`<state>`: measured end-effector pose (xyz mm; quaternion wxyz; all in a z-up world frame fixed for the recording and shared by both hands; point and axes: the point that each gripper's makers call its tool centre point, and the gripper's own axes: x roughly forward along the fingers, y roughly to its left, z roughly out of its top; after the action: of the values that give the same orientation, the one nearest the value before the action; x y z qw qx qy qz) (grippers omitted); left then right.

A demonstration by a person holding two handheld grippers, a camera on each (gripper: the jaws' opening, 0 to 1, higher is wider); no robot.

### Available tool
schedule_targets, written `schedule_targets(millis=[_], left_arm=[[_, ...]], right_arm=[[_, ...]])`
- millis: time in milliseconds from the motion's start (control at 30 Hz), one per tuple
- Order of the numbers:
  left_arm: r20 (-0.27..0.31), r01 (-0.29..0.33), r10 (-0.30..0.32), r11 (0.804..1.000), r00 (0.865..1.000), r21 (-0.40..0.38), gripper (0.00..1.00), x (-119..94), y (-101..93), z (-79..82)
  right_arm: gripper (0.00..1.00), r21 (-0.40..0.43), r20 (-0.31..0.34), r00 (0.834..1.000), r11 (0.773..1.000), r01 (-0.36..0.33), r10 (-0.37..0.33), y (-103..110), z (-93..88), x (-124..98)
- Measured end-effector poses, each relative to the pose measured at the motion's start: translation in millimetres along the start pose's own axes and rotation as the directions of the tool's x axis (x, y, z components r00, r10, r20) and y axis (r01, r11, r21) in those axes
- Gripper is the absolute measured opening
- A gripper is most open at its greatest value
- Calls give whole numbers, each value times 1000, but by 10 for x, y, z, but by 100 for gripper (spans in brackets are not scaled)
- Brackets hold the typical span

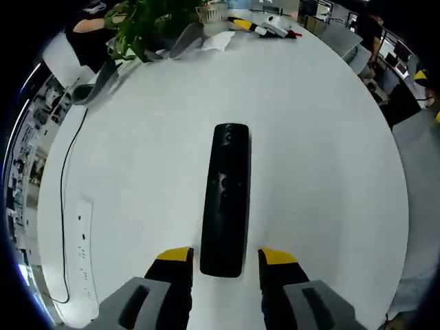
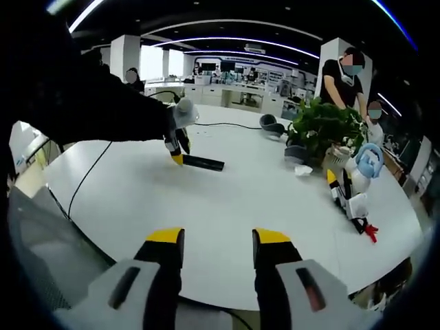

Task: Press the specified remote control buttons in sequence, fully releasing each button before pressing the next.

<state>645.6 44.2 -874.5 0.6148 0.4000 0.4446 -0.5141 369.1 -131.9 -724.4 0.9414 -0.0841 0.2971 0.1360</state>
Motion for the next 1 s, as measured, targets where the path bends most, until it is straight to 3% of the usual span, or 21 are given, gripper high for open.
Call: schedule_targets(millis=[100,433,667,800,1000], left_arm=[[19,21,-20,998,1000,-56,34,8,-14,1],[46,15,-14,1000,999,-17,24,-4,-92,9],[23,-12,12,1000,1000,-26,23,-1,-54,1],[-17,-8,8,999,1000,-38,23,9,-86,3],[-76,8,-6,1000,997,21,23,28,-200,-6]], right_arm=[[40,-3,-1,1000,1000,1,-1,0,-2,0],[35,-8,13,1000,1000,-11,11,22,24,-17],[34,0,30,1000,1000,0,0,-6,51,-34],[33,4,50,999,1000,3,-3,-16,84,-52],[31,13,60,998,1000,7,-7,-25,98,-65]])
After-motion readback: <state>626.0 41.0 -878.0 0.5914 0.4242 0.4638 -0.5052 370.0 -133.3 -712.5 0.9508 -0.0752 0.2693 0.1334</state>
